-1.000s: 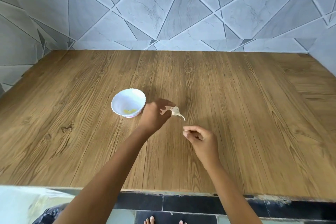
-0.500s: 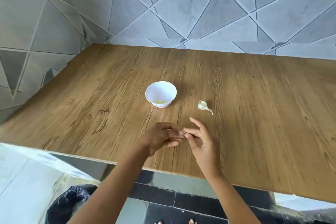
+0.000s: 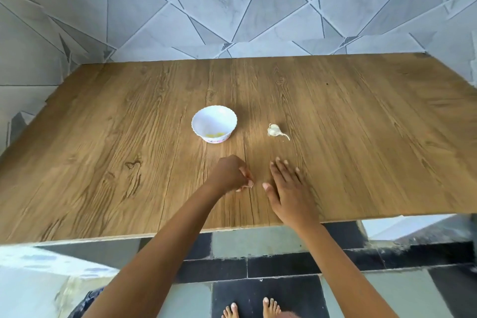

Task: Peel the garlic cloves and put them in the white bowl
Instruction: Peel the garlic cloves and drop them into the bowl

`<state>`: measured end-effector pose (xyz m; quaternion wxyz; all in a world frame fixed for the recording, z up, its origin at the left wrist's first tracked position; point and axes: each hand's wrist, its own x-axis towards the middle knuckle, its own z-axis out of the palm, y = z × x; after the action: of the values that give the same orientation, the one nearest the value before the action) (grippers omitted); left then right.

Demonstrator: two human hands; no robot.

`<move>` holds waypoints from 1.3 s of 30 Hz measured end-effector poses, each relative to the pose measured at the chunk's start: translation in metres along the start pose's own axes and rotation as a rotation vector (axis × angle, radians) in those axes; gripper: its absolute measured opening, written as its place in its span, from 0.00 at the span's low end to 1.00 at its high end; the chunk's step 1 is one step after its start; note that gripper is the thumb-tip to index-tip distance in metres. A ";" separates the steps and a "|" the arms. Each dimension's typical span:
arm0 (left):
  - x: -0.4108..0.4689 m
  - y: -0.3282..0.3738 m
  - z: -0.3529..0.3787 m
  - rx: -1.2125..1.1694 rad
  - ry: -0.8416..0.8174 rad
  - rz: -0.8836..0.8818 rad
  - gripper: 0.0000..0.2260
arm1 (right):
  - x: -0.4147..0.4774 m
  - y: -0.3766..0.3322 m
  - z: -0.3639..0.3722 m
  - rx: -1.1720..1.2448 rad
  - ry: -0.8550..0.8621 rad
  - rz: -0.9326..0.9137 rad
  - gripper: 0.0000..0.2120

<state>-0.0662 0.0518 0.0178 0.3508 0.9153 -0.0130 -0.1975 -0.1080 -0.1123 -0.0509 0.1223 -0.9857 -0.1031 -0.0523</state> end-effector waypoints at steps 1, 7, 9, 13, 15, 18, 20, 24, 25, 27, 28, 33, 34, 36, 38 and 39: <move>0.002 0.002 0.000 0.028 -0.006 -0.003 0.04 | 0.000 0.000 0.001 0.001 0.007 0.005 0.43; 0.006 0.018 0.006 0.280 0.078 0.000 0.07 | 0.001 -0.001 0.004 -0.012 0.005 0.028 0.37; 0.009 0.021 0.007 0.346 0.079 0.002 0.06 | 0.001 -0.002 0.003 -0.007 0.004 0.037 0.36; 0.011 0.023 0.010 0.436 0.086 0.009 0.06 | 0.001 -0.002 0.004 0.010 0.026 0.031 0.31; 0.011 0.022 0.009 0.435 0.078 0.018 0.05 | 0.001 -0.002 0.003 0.009 0.028 0.031 0.30; 0.010 0.018 0.003 0.401 0.039 0.037 0.05 | 0.001 -0.003 0.003 -0.005 0.021 0.025 0.31; 0.008 0.018 0.002 0.413 0.040 0.051 0.04 | 0.001 -0.004 0.002 -0.018 0.028 0.031 0.30; 0.006 0.021 0.012 0.492 0.105 0.075 0.02 | 0.001 -0.006 0.001 -0.024 0.020 0.035 0.30; 0.006 0.022 0.013 0.497 0.117 0.083 0.02 | 0.001 -0.006 0.001 -0.024 0.020 0.034 0.30; 0.006 0.020 0.009 0.456 0.090 0.080 0.02 | 0.001 -0.005 0.001 -0.024 0.028 0.033 0.30; 0.005 0.018 0.005 0.396 0.052 0.067 0.02 | 0.001 -0.005 0.001 -0.024 0.031 0.029 0.30; 0.002 0.010 -0.011 0.045 0.055 0.001 0.05 | 0.001 -0.004 0.001 -0.018 0.053 0.025 0.28; 0.003 0.011 -0.010 0.067 0.054 -0.003 0.05 | 0.001 -0.004 0.001 -0.018 0.069 0.024 0.28; 0.004 0.012 -0.004 0.135 0.013 -0.021 0.05 | 0.001 -0.004 0.002 -0.024 0.080 0.009 0.27; 0.006 0.014 0.000 0.195 0.001 -0.030 0.06 | 0.001 -0.003 0.003 -0.028 0.100 0.011 0.27; 0.008 0.016 0.001 0.225 0.009 -0.033 0.07 | 0.001 -0.003 0.004 -0.031 0.103 0.016 0.27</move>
<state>-0.0572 0.0377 0.0244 0.2424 0.9499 -0.0184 -0.1964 -0.1069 -0.1086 -0.0537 0.1126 -0.9843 -0.0882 -0.1036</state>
